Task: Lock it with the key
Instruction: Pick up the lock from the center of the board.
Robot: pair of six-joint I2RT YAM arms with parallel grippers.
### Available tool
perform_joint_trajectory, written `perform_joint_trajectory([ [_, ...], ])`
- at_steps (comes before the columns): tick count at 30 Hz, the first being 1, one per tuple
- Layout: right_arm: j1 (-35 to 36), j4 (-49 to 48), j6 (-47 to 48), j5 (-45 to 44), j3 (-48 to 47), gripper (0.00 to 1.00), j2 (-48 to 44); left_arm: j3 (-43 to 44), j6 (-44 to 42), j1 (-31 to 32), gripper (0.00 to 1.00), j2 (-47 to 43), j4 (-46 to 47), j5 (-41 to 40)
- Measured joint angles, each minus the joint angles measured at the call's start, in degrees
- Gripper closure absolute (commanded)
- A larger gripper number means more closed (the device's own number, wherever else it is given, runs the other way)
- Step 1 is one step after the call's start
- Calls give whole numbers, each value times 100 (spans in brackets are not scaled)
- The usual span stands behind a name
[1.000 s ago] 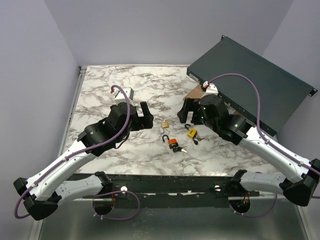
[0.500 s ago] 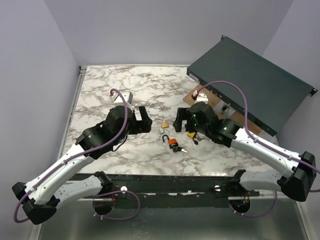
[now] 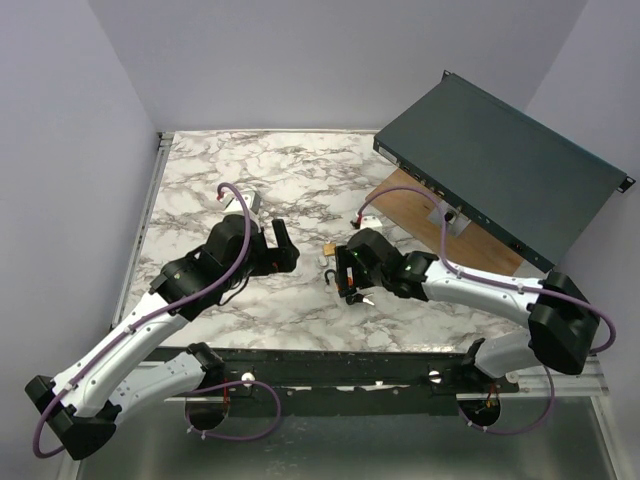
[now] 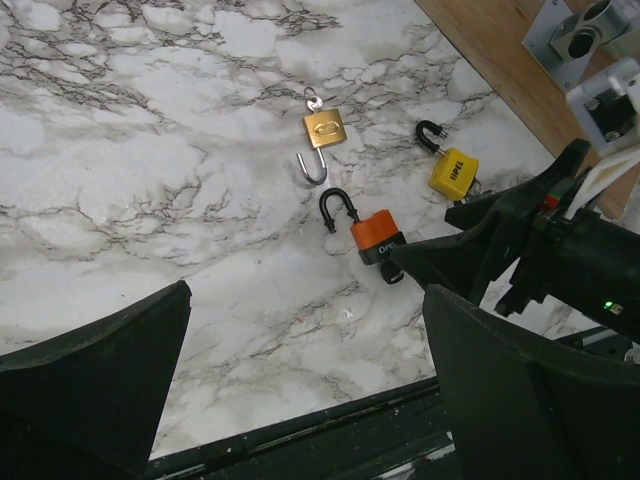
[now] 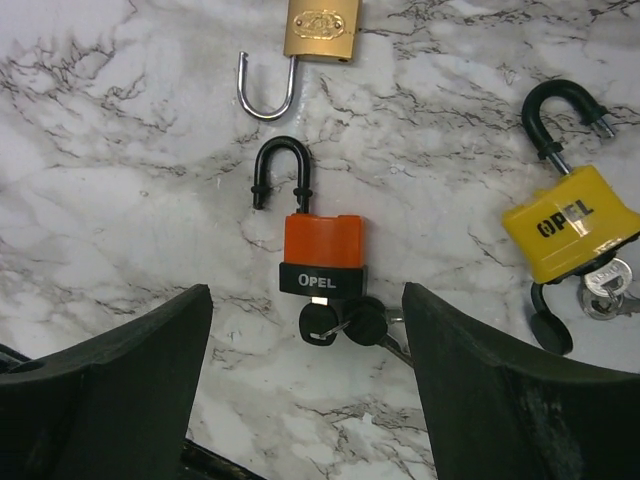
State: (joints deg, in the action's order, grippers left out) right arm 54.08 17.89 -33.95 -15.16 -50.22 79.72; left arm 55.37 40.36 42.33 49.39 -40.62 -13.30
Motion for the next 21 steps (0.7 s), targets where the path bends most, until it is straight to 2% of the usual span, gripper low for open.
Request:
perform_joint_trajectory([
  [3,92,-74,70,-46,0,30,247,0,2,-33,1,-15,-17,55],
  [21,483,-363,334,-662,-11,33,1464,-55,44,-114,2,83,-37,343],
])
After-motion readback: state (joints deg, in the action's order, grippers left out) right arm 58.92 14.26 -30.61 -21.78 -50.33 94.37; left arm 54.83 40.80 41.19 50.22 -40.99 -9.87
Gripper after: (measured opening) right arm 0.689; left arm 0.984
